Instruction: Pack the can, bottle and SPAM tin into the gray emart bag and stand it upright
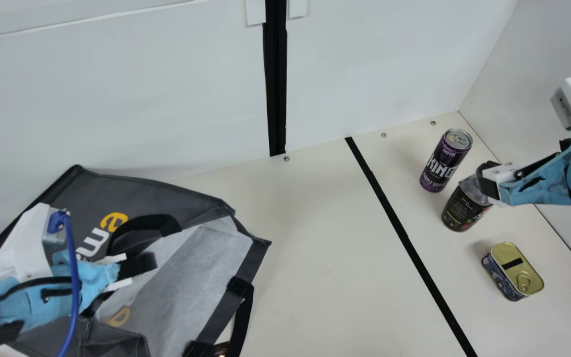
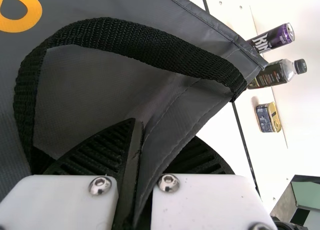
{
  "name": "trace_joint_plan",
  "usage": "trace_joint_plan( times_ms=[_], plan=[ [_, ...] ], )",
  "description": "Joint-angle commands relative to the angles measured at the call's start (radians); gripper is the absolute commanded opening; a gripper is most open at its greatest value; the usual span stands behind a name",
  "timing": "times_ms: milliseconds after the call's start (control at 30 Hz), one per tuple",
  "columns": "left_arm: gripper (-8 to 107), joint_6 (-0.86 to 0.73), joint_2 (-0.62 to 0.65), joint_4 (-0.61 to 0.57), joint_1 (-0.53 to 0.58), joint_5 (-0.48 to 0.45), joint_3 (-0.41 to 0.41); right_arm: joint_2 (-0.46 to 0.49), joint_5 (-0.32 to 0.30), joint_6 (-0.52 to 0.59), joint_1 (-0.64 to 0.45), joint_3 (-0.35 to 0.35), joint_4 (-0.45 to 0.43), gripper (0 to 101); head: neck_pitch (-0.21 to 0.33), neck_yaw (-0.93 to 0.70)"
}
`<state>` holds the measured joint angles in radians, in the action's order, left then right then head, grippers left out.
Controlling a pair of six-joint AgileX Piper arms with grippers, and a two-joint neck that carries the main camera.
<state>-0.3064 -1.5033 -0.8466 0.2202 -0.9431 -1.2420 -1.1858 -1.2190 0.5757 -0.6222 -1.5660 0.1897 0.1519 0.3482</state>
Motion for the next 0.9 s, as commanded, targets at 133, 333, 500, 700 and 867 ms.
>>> trace_joint_plan(
  times_ms=[133, 333, 500, 700, 867],
  plan=[
    [-8, 0.0, 0.0, 0.0, 0.0, 0.0, 0.0, 0.0, 0.0, 0.0, 0.0, 0.0, 0.0, 95, 0.023, 0.001],
    [-8, 0.0, 0.0, 0.0, 0.0, 0.0, 0.0, 0.0, 0.0, 0.0, 0.0, 0.0, 0.0, 95, 0.023, 0.001],
    [-8, 0.0, 0.0, 0.0, 0.0, 0.0, 0.0, 0.0, 0.0, 0.0, 0.0, 0.0, 0.0, 95, 0.023, 0.001],
    [-8, 0.0, 0.0, 0.0, 0.0, 0.0, 0.0, 0.012, 0.005, -0.024, 0.026, 0.013, -0.021, 95, 0.023, 0.001],
    [-8, 0.0, 0.0, 0.0, 0.0, 0.0, 0.0, 0.003, 0.008, -0.053, 0.054, 0.007, -0.056, 95, 0.023, 0.001]
  ],
)
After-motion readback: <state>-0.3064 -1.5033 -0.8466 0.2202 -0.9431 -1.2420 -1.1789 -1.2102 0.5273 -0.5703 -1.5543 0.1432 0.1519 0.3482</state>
